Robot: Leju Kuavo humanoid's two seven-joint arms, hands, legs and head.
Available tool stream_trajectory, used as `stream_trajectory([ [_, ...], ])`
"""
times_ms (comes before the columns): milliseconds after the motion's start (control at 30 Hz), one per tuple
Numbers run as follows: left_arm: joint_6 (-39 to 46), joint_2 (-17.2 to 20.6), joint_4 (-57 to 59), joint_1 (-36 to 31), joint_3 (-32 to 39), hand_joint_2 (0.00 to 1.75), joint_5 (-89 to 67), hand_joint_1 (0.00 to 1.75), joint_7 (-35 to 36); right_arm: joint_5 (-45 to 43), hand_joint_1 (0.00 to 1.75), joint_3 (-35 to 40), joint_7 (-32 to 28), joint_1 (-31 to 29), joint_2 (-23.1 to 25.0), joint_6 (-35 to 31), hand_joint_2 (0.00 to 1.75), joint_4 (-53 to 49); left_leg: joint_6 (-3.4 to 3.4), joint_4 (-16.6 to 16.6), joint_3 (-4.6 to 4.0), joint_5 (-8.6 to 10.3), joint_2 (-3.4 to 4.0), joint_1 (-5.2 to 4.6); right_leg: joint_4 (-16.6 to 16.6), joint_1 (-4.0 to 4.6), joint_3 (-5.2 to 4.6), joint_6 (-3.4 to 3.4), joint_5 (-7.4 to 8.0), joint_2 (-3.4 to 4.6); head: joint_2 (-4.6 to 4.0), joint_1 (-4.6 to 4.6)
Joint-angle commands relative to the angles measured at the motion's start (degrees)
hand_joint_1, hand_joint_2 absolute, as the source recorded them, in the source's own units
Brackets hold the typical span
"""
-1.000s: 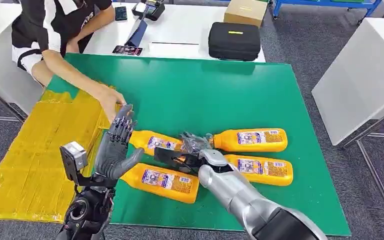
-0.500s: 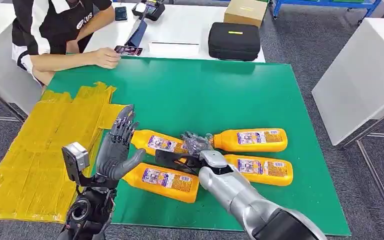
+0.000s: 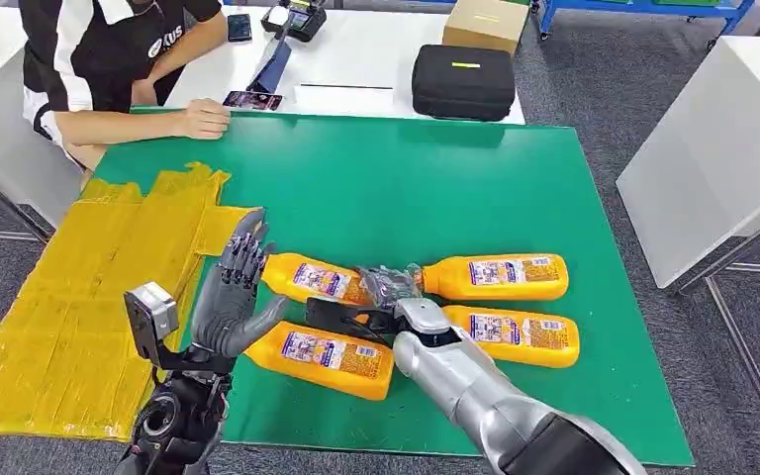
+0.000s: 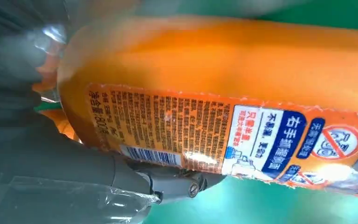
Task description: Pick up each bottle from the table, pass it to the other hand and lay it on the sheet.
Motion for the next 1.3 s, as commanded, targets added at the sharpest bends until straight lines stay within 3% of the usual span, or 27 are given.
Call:
stream_trajectory([
  [33,0.0,1.2,2.8,-1.5,-0.6,1.75,0.0,0.00,0.1,0.3,1.71,1.2,-0.2,-0.4,-0.7,0.1,1.75,2.4,0.03,0.0,0.26,-0.12,-0.13,0.03,0.0,0.06,0.28,-0.30,-0.13,-0.07,0.00,0.00],
  [233,0.2,1.9,1.6,-0.3,-0.7,1.75,0.1,0.00,-0.1,0.4,1.75,0.3,-1.8,-0.1,-0.5,-3.9,1.75,1.5,0.02,0.0,0.22,-0.10,-0.09,0.03,0.0,0.06,0.23,-0.25,-0.10,-0.03,0.00,0.00],
  [333,0.5,2.1,0.5,1.3,-0.5,1.75,0.2,0.00,-0.4,-1.3,1.75,-2.2,-4.0,0.2,-0.6,-11.0,1.75,-0.3,0.03,0.0,0.34,-0.18,-0.05,0.02,0.0,0.06,0.33,-0.36,-0.17,0.02,0.00,0.00],
  [467,1.4,1.5,-1.5,3.7,0.0,1.75,-0.8,0.00,-0.8,-7.9,1.75,-9.0,-13.1,0.3,-0.7,-21.9,1.75,-4.2,0.03,0.0,0.13,-0.13,-0.01,0.00,0.0,0.03,0.14,-0.27,-0.11,0.05,0.00,0.00],
  [600,1.4,1.4,-1.8,3.6,-0.1,1.75,-0.9,0.00,-0.8,-8.1,1.75,-9.1,-13.2,0.2,-0.7,-21.6,1.75,-4.3,0.02,0.0,0.01,-0.09,-0.07,0.01,0.0,0.03,0.07,-0.21,-0.10,-0.02,0.00,0.00],
  [733,2.6,1.4,-2.7,4.4,0.1,1.75,-2.2,0.00,-0.5,-19.3,1.75,-16.1,-26.2,2.6,-0.1,-22.7,1.75,-11.4,0.03,0.1,0.16,-0.20,-0.06,0.01,0.1,0.05,0.19,-0.36,-0.20,0.03,0.00,0.02],
  [800,3.5,1.6,-3.9,5.4,0.2,1.75,-2.5,0.00,-0.5,-27.1,1.75,-17.2,-30.1,7.0,-0.7,-19.5,1.75,-22.5,0.03,0.1,0.13,-0.23,-0.05,0.02,0.1,0.06,0.17,-0.37,-0.22,0.04,0.00,0.00],
  [967,5.0,2.6,-6.6,7.1,0.2,1.75,-2.6,0.00,-0.5,-40.4,1.75,-14.6,-31.2,15.4,-4.9,-18.5,1.75,-41.7,0.05,0.1,0.27,-0.33,-0.17,0.04,0.1,0.09,0.38,-0.45,-0.34,-0.06,0.00,0.00],
  [1133,5.2,2.8,-7.8,7.8,0.2,1.75,-2.5,0.00,-0.4,-46.2,1.73,-13.3,-31.8,19.0,-7.2,-16.2,1.75,-47.2,0.06,0.1,0.26,-0.33,-0.34,0.05,0.1,0.10,0.47,-0.45,-0.40,-0.24,0.00,0.00],
  [1300,3.7,3.2,-7.5,7.1,-0.5,1.75,-0.8,0.00,0.2,-53.6,1.73,-12.0,-33.7,23.2,-7.8,-7.4,1.75,-51.4,0.04,0.1,0.27,-0.32,-0.26,0.03,0.1,0.08,0.39,-0.46,-0.38,-0.15,0.00,0.02],
])
